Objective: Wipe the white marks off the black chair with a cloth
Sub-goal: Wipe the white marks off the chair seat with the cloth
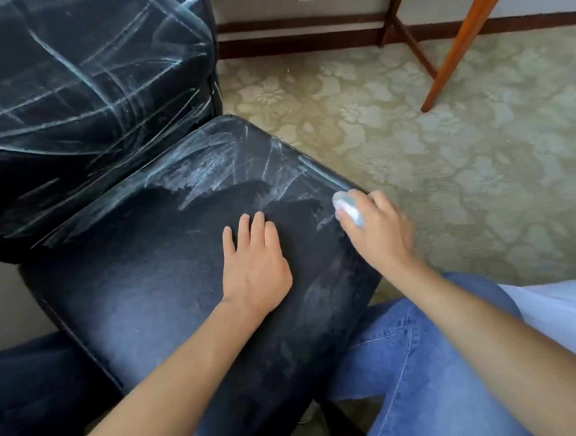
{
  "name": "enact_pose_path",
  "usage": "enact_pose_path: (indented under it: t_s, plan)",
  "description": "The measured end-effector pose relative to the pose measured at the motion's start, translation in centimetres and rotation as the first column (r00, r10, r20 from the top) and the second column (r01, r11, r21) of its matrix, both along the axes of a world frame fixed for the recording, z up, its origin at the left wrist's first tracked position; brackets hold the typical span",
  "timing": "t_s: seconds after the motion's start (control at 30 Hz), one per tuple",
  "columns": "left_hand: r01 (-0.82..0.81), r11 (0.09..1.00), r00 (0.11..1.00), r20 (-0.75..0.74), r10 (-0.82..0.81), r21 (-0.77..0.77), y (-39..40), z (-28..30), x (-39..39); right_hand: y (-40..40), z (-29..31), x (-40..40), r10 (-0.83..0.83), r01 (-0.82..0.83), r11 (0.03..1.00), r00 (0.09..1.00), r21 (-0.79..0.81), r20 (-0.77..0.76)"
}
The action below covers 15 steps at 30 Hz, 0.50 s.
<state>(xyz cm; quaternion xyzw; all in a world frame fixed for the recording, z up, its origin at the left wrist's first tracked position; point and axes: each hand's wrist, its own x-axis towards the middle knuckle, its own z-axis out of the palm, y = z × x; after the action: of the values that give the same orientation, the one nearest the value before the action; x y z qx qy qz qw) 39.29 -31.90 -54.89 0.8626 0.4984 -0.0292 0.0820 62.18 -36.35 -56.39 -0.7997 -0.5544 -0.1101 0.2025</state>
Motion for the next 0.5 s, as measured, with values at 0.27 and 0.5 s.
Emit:
enact_pose_path:
  t_s: [0.27,0.5]
  plan:
    - [0.055,0.998,0.997,0.052,-0.055,-0.005,0.0,-0.5,-1.2,-6.1,0.3,-5.7,0.264,-0.261,0.964,0.964,0.051,-0.041]
    - [0.052,0.999,0.998,0.035,-0.052,-0.003,-0.1,-0.9,-1.3,-3.8,-1.2,-0.5,0.066,-0.073,0.99,0.996,0.119,0.062]
